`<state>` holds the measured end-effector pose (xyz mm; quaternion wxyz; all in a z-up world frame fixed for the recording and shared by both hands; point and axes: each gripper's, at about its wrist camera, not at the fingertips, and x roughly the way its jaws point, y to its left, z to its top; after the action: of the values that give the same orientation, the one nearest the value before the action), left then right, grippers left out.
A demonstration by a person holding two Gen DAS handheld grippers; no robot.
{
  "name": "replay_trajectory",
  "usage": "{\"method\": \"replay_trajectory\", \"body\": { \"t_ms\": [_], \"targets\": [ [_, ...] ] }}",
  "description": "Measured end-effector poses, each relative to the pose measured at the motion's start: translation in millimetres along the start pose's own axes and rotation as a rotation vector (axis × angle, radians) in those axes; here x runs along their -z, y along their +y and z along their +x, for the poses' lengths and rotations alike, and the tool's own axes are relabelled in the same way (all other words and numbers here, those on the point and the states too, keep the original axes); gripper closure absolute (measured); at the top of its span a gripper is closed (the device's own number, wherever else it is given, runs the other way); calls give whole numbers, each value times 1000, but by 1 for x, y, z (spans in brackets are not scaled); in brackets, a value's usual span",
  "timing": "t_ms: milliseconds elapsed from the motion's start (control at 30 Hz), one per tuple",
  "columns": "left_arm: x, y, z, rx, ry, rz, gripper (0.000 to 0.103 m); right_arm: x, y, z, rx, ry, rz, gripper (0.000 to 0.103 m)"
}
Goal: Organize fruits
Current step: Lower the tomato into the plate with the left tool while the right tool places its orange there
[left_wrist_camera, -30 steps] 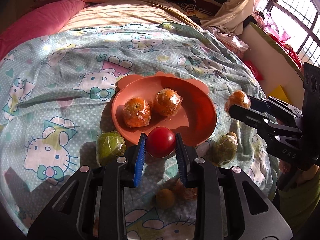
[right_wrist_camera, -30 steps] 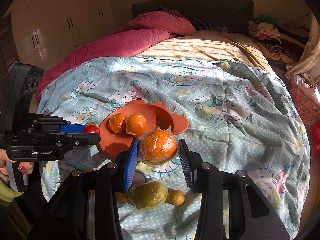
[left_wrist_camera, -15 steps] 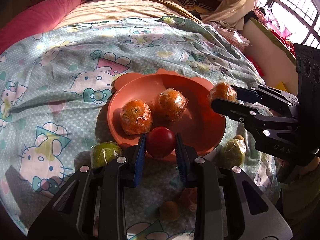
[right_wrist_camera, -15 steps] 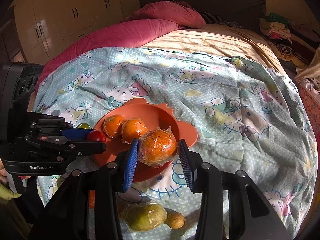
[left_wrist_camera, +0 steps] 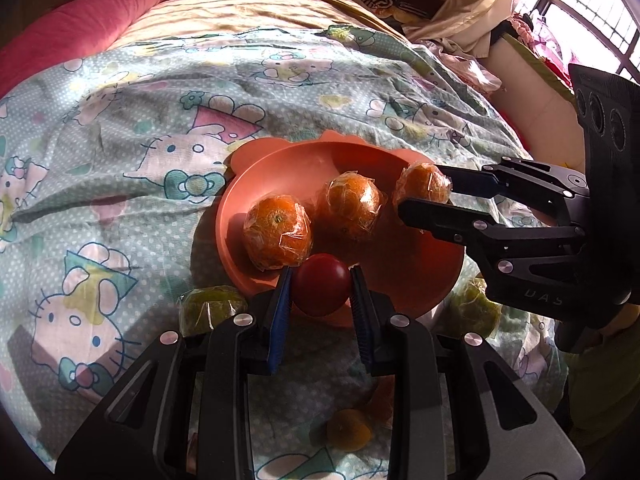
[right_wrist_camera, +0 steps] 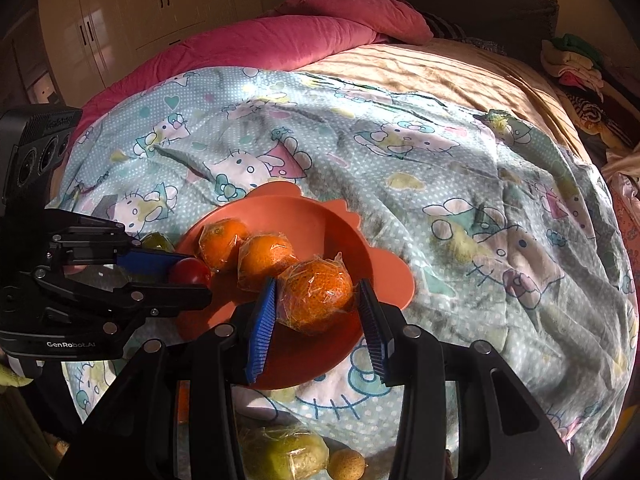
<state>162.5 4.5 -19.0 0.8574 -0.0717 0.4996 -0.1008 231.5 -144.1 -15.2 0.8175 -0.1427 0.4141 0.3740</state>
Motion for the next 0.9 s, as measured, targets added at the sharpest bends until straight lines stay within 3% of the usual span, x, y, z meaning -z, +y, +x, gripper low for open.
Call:
{"method": "replay_trajectory", "body": {
  "t_ms": [900],
  "targets": [
    [-2, 0, 4, -2, 3, 1, 82, -5, 2, 15, 8, 53, -45, 63]
  ]
}}
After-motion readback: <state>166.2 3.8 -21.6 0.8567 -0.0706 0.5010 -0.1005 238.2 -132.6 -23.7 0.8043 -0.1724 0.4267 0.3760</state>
